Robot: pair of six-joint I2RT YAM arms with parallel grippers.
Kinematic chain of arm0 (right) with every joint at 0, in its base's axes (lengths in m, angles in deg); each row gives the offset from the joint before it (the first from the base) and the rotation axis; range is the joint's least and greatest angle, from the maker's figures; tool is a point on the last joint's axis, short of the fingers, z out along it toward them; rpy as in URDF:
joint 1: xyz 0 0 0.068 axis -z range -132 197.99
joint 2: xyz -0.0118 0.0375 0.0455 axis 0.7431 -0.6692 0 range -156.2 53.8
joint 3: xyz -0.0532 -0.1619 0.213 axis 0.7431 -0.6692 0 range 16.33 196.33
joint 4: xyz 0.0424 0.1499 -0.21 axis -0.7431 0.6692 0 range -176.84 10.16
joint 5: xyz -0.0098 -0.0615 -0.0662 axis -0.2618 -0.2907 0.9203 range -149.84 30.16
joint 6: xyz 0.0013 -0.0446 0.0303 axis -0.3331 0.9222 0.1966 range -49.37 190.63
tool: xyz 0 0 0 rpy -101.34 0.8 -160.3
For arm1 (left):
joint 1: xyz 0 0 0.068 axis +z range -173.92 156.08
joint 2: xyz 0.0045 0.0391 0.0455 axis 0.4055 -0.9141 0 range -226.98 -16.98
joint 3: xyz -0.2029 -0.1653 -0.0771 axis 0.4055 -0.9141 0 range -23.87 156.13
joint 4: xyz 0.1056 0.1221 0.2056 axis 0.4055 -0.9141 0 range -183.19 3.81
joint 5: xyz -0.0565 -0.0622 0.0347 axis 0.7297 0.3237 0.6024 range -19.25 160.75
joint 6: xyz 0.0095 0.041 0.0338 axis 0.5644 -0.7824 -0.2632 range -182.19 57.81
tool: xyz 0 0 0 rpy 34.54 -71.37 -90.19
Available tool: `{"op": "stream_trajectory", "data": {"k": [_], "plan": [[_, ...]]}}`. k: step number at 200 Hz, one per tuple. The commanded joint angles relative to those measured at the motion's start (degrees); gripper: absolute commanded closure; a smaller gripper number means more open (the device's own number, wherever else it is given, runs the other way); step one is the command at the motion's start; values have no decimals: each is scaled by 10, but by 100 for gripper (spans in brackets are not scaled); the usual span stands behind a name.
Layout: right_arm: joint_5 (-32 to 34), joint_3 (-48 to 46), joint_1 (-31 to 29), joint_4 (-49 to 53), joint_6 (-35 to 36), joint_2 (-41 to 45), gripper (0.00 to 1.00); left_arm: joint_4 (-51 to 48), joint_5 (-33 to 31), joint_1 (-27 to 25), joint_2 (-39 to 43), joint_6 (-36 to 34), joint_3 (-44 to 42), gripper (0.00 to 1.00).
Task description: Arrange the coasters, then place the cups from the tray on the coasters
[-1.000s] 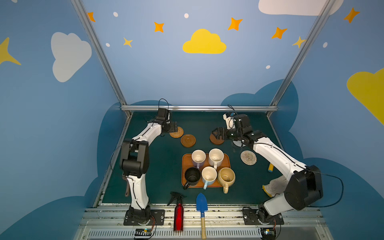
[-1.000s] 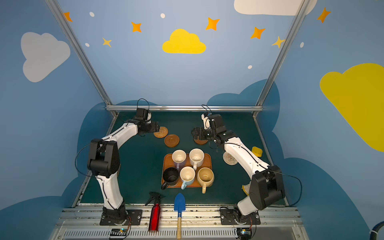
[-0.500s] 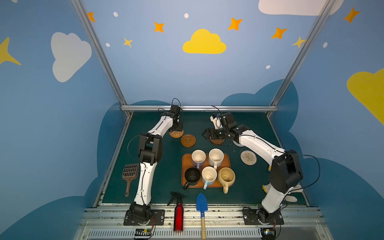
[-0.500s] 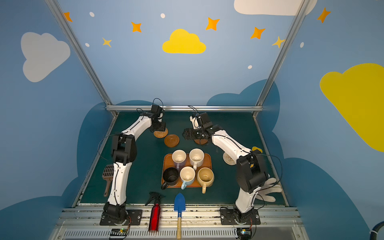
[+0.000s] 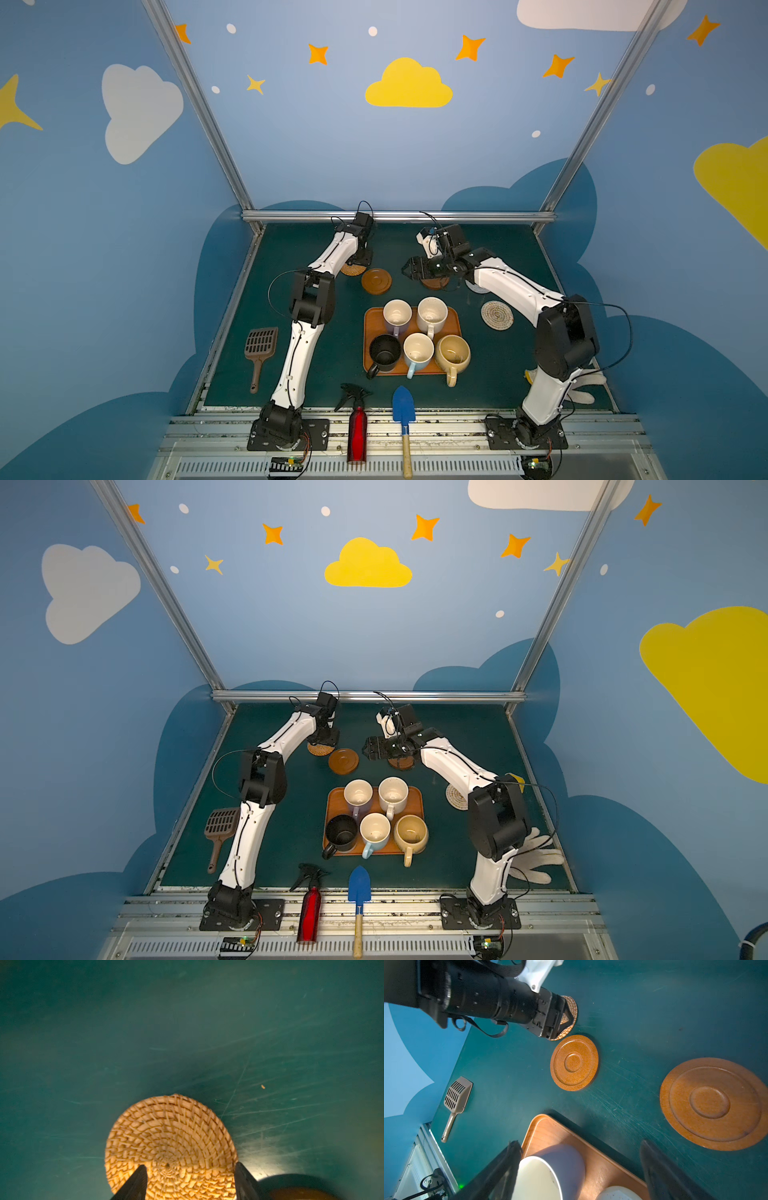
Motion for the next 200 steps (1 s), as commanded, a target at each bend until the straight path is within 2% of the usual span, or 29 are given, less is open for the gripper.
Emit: {"op": "stream_trajectory", "data": {"k": [1, 53, 81, 104, 141, 200], "plan": [[-10, 1, -1, 5, 1, -1, 11, -51, -16, 2, -27, 7, 18, 34], [-22, -2, -5, 5, -6, -1, 12, -83, 40, 21, -16, 57, -14, 34], [-28, -1, -9, 4, -9, 1, 12, -27, 89, 36, 32, 83, -102, 36], [-29, -2, -13, 9, -8, 4, 13, -27, 78, 37, 61, 88, -144, 36], [-34, -4, -21, 8, -13, 5, 13, 53, 105, 50, 134, 117, -283, 38], [-22, 23, -35, 28, -8, -7, 13, 90, 101, 46, 192, 126, -376, 38]]}}
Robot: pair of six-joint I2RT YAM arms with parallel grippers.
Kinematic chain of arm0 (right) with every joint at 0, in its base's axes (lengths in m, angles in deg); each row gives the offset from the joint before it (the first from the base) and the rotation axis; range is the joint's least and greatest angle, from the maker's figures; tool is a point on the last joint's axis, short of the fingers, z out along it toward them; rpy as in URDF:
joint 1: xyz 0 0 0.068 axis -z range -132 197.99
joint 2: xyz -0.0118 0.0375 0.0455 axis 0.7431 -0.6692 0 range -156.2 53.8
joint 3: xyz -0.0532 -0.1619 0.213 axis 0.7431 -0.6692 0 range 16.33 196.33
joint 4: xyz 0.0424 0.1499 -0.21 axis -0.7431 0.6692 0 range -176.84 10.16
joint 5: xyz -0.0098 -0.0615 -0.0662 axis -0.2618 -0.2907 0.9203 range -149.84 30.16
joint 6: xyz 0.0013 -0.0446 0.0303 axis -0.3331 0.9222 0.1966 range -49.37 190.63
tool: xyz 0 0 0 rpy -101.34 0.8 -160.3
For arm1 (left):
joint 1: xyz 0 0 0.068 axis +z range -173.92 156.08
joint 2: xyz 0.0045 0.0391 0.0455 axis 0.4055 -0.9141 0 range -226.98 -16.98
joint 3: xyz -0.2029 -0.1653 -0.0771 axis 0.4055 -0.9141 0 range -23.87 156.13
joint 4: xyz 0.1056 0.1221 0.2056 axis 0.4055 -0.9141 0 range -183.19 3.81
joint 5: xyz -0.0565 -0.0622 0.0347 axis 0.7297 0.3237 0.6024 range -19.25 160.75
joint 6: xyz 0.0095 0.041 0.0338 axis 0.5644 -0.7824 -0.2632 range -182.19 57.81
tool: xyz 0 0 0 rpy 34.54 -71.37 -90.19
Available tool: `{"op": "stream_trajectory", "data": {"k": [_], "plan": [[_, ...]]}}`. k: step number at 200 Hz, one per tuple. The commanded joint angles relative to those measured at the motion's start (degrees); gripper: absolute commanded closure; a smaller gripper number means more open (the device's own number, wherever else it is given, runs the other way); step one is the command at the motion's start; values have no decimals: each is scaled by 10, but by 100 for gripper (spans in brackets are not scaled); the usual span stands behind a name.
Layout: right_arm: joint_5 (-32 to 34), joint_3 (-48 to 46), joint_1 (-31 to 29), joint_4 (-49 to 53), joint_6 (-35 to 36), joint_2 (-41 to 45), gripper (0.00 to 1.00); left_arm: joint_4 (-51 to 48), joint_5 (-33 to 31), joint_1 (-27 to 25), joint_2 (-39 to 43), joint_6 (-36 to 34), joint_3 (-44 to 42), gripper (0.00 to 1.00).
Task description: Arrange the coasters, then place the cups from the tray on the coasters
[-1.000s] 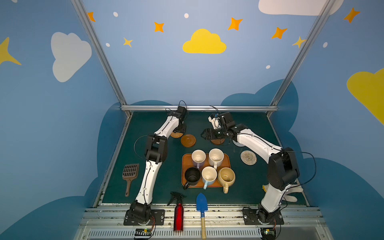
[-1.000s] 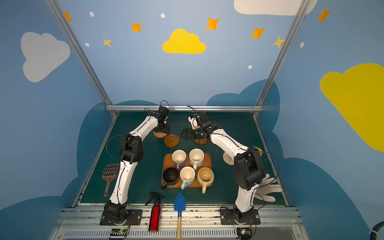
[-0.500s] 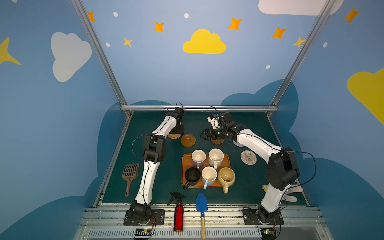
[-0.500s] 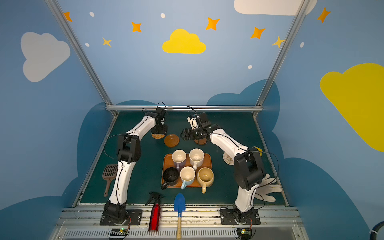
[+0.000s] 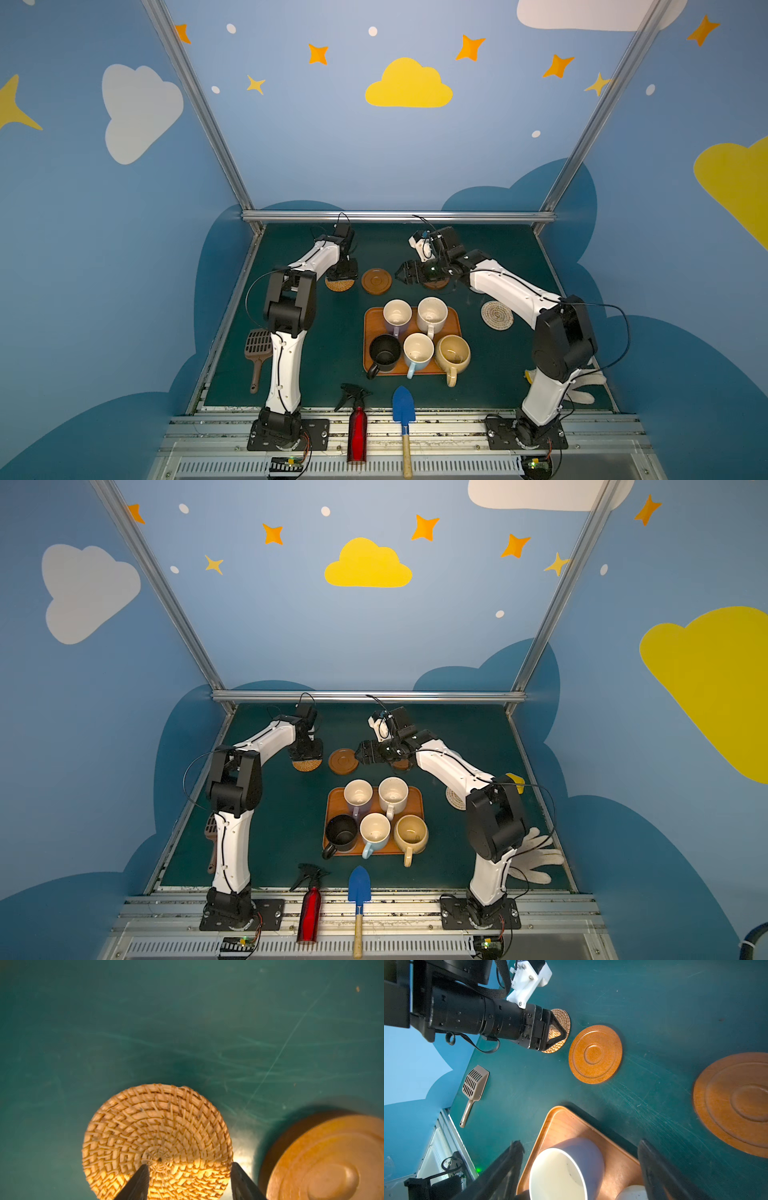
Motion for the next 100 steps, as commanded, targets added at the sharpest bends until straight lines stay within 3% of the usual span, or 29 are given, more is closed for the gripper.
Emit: {"op": "stream_trajectory", "data": {"k": [1, 45, 100], "plan": [[4, 24, -5, 22, 5, -7, 13, -16, 21, 0, 0, 17, -38, 38], [22, 62, -9, 55, 13, -27, 13, 5, 23, 8, 28, 16, -69, 37], [52, 77, -8, 88, 26, -30, 13, 26, 13, 5, 62, -5, -68, 27]]}}
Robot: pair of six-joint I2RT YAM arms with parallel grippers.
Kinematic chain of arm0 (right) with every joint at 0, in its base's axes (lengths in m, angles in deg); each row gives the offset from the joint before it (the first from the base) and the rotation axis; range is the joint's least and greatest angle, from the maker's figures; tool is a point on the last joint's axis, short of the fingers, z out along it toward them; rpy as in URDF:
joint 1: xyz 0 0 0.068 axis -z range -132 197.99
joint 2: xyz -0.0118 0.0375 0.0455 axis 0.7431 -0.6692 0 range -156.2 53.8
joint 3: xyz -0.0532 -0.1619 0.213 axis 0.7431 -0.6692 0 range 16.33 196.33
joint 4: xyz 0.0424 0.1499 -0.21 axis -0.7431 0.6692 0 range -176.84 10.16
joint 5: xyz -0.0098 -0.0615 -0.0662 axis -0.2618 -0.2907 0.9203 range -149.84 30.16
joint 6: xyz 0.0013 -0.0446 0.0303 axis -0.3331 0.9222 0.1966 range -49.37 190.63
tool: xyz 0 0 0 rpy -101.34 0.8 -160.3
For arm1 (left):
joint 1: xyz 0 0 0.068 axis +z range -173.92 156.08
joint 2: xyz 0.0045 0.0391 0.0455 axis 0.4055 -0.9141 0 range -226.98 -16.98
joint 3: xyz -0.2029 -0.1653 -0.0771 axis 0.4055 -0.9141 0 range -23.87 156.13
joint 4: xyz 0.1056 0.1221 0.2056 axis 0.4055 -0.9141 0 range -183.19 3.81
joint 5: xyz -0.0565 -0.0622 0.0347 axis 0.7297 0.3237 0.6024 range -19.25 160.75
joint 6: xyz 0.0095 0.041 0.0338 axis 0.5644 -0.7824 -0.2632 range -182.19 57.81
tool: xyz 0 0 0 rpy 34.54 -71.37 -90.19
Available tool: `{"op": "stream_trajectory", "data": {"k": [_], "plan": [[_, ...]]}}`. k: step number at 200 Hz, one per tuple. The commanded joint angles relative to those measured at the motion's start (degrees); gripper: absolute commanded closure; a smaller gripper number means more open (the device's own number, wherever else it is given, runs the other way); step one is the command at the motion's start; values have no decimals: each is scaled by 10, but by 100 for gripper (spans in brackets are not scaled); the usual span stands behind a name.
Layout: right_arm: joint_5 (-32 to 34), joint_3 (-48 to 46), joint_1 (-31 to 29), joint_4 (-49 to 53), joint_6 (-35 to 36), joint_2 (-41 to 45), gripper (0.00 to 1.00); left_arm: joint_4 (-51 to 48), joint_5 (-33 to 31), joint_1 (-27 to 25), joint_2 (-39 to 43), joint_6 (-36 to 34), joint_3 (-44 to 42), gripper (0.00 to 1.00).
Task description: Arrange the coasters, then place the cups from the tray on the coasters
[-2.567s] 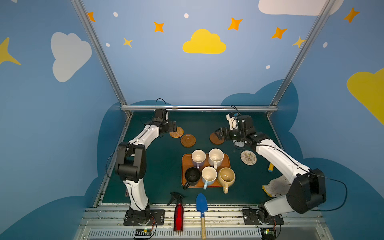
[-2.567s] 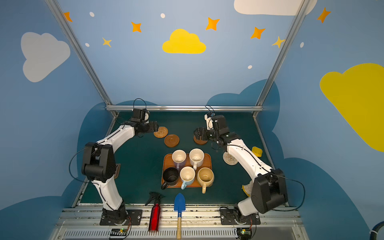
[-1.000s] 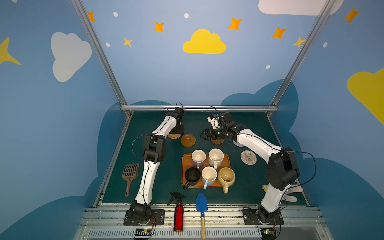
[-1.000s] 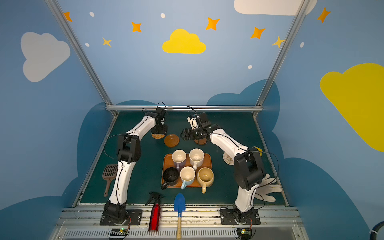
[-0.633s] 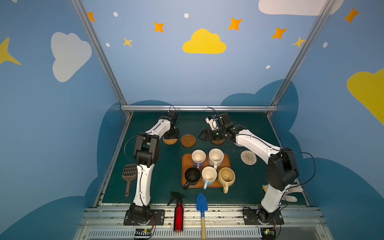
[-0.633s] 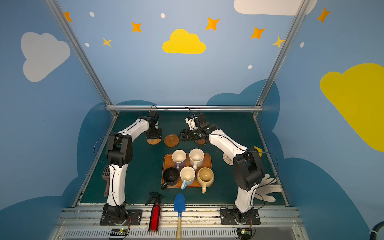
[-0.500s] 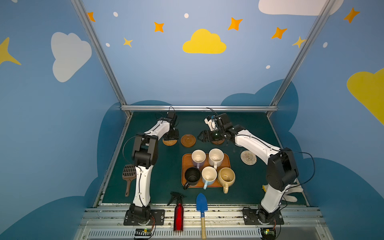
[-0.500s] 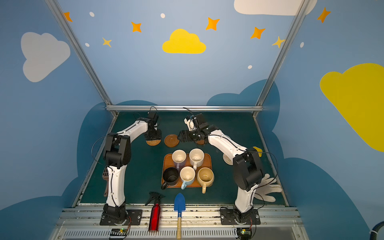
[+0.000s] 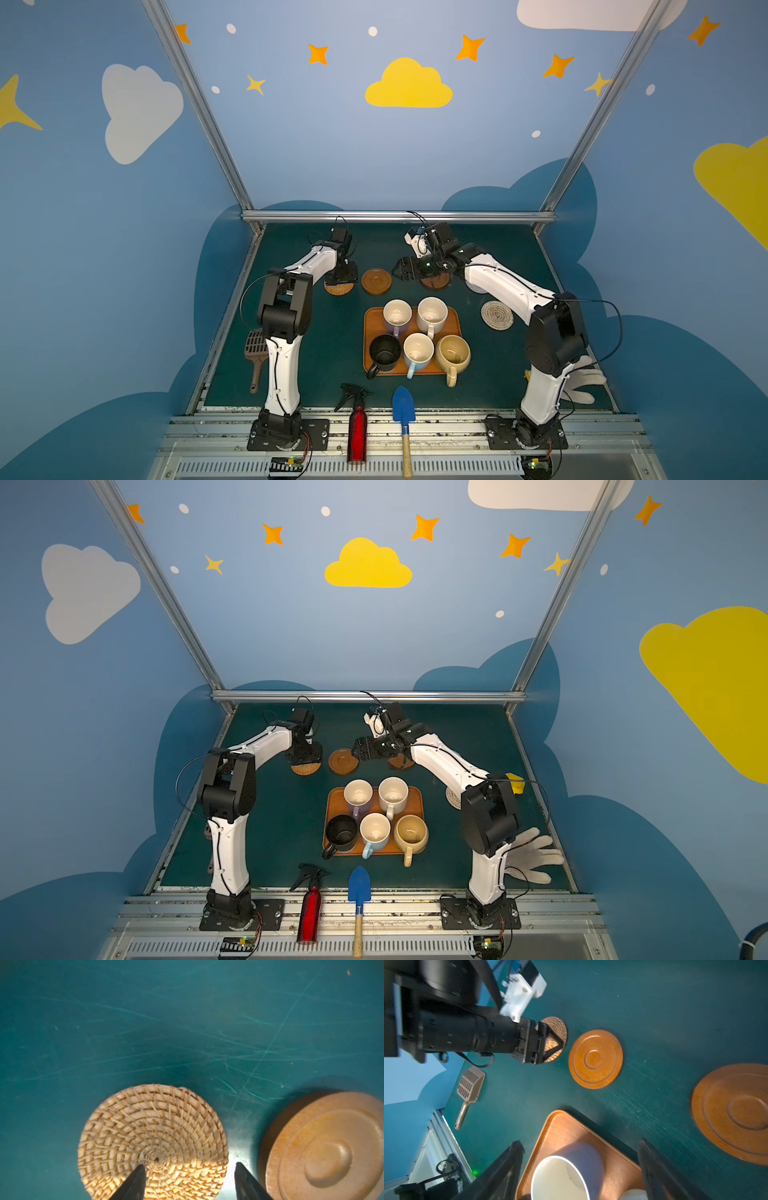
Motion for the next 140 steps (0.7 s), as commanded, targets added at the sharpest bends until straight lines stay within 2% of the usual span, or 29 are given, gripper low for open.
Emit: {"op": "stream_trajectory", "data": {"k": [1, 36, 51, 64, 86, 111, 140], "plan": [[28, 10, -1, 33, 13, 4, 13, -15, 0, 1, 21, -10, -2, 26], [60, 1, 12, 36, 3, 28, 12, -43, -47, -23, 47, -27, 28, 12], [64, -3, 19, 37, 3, 36, 12, -52, -44, -35, 52, -31, 43, 10], [68, -10, 25, 37, 3, 41, 12, -38, -10, -45, 50, -40, 51, 11], [65, -21, 42, 38, 3, 48, 12, -30, 47, -60, 19, -54, 83, 18], [63, -32, 71, 51, -5, 51, 12, -59, 37, -79, -27, -66, 134, 24], [46, -55, 100, 50, -8, 59, 12, -81, 19, -92, -60, -81, 160, 27]]}}
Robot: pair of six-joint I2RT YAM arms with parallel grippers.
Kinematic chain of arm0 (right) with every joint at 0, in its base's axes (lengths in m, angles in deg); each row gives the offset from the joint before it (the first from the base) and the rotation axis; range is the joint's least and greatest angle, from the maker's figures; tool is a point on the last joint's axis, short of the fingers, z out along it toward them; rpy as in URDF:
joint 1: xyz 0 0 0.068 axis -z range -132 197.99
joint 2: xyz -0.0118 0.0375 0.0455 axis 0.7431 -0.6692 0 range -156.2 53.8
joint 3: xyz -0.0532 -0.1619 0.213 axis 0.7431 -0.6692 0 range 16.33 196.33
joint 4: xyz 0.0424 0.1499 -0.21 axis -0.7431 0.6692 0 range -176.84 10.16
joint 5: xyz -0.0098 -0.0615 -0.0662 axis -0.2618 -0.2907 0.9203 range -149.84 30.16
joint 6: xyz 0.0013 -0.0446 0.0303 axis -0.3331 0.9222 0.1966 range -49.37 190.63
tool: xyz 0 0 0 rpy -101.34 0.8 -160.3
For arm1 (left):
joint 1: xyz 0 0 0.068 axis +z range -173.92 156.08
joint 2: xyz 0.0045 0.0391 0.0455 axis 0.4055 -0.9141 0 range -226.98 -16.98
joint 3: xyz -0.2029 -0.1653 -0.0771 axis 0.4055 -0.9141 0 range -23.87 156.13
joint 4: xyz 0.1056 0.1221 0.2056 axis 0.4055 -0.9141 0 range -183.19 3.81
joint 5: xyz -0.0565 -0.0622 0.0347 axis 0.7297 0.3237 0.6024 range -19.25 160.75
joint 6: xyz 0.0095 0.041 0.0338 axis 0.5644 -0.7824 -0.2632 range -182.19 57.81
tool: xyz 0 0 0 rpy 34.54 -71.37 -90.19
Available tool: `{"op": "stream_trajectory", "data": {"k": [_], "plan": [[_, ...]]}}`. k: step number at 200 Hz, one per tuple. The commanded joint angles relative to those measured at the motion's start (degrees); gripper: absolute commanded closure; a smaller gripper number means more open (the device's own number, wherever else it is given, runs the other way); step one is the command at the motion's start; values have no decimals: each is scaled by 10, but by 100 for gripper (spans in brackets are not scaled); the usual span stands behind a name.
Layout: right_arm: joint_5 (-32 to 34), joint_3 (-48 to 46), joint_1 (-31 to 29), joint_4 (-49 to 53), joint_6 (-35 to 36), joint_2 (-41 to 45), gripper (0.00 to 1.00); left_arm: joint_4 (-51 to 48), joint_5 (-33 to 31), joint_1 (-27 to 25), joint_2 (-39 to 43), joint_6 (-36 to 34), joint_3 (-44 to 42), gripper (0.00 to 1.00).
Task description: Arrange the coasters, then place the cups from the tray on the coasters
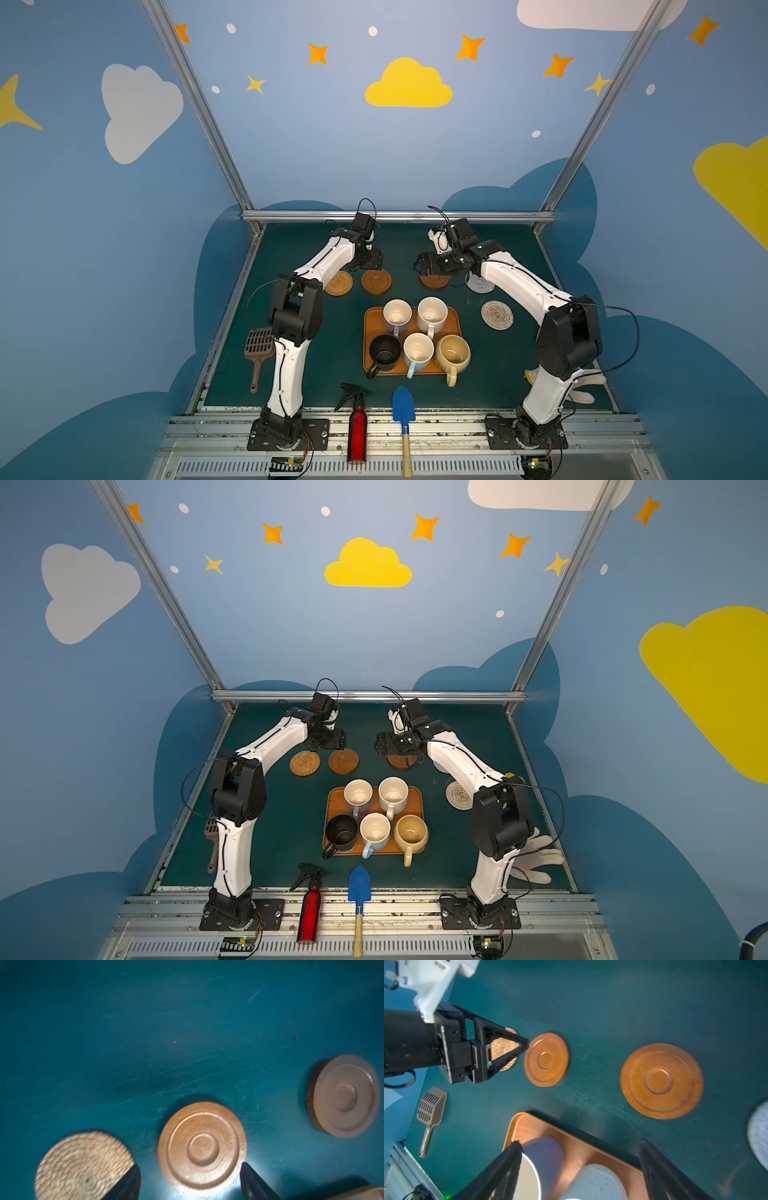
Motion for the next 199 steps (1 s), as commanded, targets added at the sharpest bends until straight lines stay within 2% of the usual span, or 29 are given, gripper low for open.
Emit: {"op": "stream_trajectory", "data": {"k": [1, 15, 30, 46, 117, 136, 199], "plan": [[-9, -23, 21, 16, -6, 22, 12, -47, -7, -6, -34, -24, 15, 27], [-14, -35, 29, 7, -5, 25, 12, -67, -52, -14, -43, -24, 22, 31], [-21, -36, 38, 8, -3, 20, 13, -73, -97, -20, -43, -21, 14, 32], [-24, -33, 48, 13, 2, 10, 16, -71, -114, -24, -43, -26, 9, 33], [-51, -37, 71, -1, -1, -9, 19, -72, -108, -28, -61, -25, -10, 39], [-60, -34, 74, -2, 0, -14, 23, -73, -98, -28, -63, -21, -13, 41], [-77, -31, 76, -9, -5, -36, 28, -79, -89, -27, -84, -14, -7, 41]]}}
